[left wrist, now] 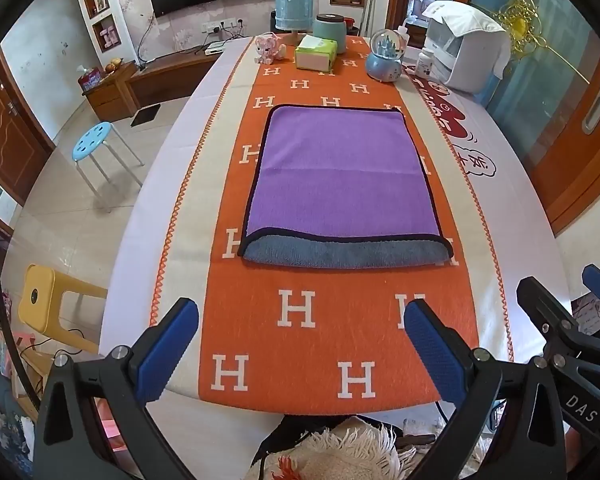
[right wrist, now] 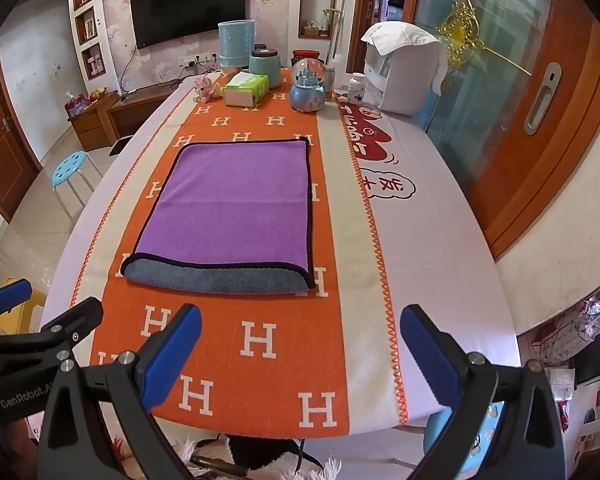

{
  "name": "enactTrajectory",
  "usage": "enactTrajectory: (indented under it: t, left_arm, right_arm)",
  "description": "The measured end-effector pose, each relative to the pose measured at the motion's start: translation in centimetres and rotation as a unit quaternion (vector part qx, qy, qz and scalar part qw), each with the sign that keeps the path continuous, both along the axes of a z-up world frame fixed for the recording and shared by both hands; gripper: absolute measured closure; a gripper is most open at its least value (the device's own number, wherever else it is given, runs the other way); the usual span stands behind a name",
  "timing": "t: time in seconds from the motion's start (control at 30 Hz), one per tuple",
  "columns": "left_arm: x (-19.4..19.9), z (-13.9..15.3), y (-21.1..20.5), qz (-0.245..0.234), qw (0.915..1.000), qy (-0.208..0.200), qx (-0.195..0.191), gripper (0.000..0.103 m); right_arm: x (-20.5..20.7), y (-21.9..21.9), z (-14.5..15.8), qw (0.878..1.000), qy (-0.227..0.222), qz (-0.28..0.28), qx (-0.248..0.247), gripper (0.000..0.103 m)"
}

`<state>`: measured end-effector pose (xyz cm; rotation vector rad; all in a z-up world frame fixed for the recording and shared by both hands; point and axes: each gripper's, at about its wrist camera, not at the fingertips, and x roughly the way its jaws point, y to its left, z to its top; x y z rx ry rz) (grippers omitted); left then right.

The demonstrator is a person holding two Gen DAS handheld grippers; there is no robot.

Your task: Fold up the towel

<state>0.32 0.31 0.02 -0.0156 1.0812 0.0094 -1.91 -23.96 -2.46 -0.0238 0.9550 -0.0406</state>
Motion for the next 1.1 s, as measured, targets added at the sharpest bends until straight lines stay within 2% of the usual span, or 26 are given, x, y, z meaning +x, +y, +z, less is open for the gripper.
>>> enactTrajectory:
  t: [0.3,1.1]
  left_arm:
    - [-0.1,0.2,0.0,-0.002,1.0,-0.002,0.001,0.001]
    - [2.8,0.3,0.0,-0.009,0.9999,0.003,0.003,0.001]
  right_arm:
    - [0.5,0.1,0.1,1.0,-0.001,-0.001,0.0,0.003]
    - [1.8,0.6,0.2,1.0,0.001,-0.001,0.0,0.003]
